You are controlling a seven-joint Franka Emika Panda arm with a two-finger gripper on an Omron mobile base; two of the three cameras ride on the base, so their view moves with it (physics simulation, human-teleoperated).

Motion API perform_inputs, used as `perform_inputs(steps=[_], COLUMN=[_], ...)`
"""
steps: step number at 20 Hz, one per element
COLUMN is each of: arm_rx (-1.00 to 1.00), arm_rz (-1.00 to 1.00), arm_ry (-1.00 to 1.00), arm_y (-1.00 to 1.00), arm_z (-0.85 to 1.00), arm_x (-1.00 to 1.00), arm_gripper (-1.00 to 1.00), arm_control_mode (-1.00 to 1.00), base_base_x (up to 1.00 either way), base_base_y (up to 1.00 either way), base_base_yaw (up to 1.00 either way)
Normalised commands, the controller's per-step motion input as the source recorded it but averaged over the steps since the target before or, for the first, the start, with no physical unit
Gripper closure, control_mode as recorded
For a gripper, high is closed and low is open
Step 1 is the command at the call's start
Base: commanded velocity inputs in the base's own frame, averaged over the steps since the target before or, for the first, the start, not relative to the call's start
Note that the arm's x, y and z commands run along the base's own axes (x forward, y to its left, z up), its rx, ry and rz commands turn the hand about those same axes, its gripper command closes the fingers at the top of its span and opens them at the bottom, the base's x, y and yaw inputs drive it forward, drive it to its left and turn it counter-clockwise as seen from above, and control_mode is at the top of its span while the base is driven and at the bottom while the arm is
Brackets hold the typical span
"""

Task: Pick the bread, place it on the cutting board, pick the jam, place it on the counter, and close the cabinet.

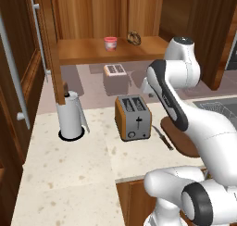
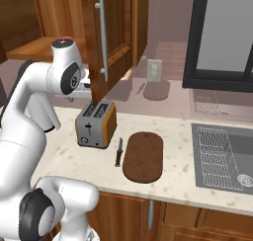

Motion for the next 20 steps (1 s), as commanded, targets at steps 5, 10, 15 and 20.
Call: perform_inputs(steps=[5, 10, 15, 20], arm_rx=[0.00, 0.00, 0.00, 0.00], arm_rz=[0.00, 0.00, 0.02, 0.05], arm_ry=[-0.10, -0.13, -0.17, -0.18], arm_y=[0.00, 0.00, 0.04, 0.10], arm_z=[0.20, 0.27, 0.29, 0.28], arm_x=[-0.05, -0.14, -0.31, -0.32], arm_gripper=[-1.00, -1.00, -1.00, -1.00], arm_control_mode=[-1.00, -1.00, -1.00, -1.00], base_base_x=[0.00, 0.00, 0.00, 0.00], base_base_y=[0.00, 0.00, 0.00, 0.00], base_base_yaw=[0.00, 0.00, 0.00, 0.00])
